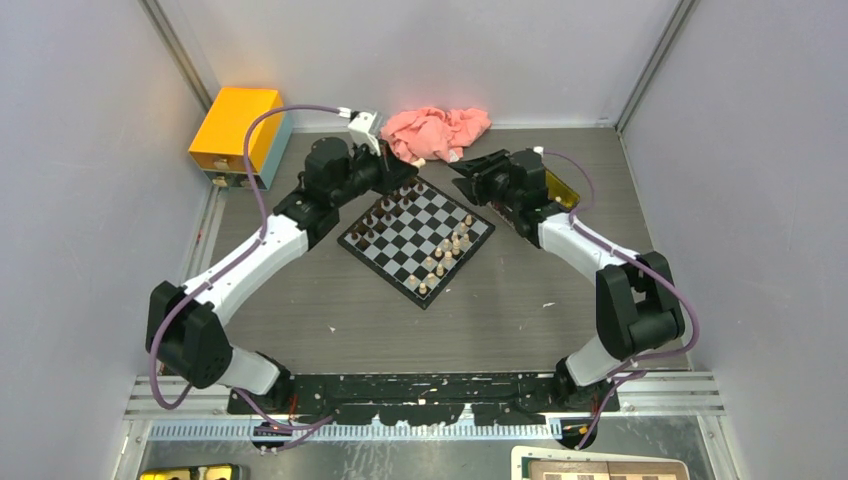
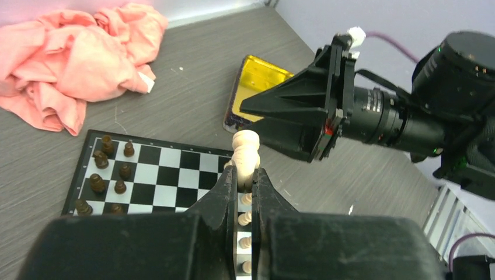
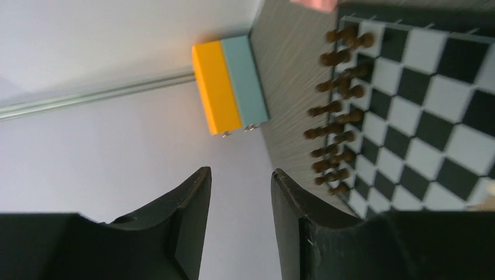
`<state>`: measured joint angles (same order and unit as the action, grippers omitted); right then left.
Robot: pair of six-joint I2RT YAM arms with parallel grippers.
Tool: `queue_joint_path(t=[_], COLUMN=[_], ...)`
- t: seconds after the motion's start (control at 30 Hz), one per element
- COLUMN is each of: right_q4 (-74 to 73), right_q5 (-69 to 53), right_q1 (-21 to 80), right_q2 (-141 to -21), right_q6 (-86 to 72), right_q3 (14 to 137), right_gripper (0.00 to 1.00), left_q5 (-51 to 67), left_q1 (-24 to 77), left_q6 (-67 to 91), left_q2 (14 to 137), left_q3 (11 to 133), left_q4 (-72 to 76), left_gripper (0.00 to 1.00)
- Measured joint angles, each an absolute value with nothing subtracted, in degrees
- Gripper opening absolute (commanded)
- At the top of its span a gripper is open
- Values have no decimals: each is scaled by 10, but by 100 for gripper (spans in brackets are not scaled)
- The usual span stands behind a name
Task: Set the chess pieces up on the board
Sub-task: Adjust the chess piece, then place the chess piece on the chessboard.
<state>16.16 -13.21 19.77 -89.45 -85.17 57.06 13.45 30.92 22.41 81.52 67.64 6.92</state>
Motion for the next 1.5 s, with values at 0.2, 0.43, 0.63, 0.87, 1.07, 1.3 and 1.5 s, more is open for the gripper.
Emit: queue_joint_path(t=[0.2,0.43,0.63,0.87,1.07,1.3,1.5], right_q4=[60,-13,-79,-128,-156,-201,-225], right_q5=[-98,-52,-39,-37,-37,-36,6], right_q1=[155,135,133,135,163,187,187], right_q2=[-873,-837,-820,-748,-682,-662,-605], right_q6=[-729,-619,-518,-337,-201,-143,-157], right_q3=[572,579,596,595,595,591,562], right_gripper=[48,48,48,44,42,43,43], left_q5=[184,211,211,211,233,263,281], left_q1=[320,360,384,389,389,389,389], left_q6=[177,107,51,-21,-62,-78,-78], left_q2=[877,976,1027,1060,1098,1130,1149], left_q3=[752,863,939,1020,1088,1123,1157], left_q4=[-37,-166,-252,-345,-423,-480,-490], left_gripper=[0,0,0,0,0,0,0])
